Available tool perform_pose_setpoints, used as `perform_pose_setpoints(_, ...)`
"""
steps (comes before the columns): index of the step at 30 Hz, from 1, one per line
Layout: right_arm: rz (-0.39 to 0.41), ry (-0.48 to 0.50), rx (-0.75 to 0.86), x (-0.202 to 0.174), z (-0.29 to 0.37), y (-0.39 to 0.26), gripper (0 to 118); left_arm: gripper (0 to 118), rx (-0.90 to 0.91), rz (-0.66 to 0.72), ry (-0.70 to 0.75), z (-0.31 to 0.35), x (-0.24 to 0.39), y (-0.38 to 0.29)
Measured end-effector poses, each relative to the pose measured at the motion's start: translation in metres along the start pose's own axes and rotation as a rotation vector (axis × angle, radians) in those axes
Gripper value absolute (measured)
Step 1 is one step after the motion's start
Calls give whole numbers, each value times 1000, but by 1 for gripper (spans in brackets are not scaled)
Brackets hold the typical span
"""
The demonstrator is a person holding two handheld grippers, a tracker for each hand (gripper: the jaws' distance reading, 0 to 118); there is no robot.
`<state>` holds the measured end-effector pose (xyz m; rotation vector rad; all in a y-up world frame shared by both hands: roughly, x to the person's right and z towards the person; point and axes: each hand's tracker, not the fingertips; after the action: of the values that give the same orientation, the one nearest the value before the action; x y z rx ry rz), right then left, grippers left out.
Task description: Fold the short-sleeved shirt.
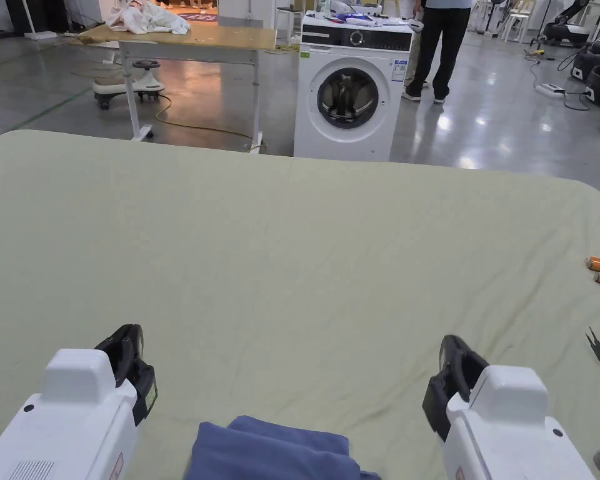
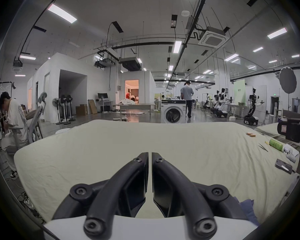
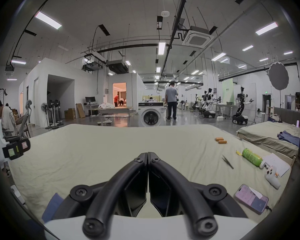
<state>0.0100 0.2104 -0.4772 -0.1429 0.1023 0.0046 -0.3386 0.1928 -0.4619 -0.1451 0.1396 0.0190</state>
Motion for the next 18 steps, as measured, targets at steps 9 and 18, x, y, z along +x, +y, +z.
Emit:
perform_pose_setpoints(9,37,248,-314,-70,15,-87,0,6,-82,0,-38,8,-17,-17)
perform_pose_setpoints(18,101,138,-392,-80,-6,-144,0,6,-261,89,-137,11,-42,-38)
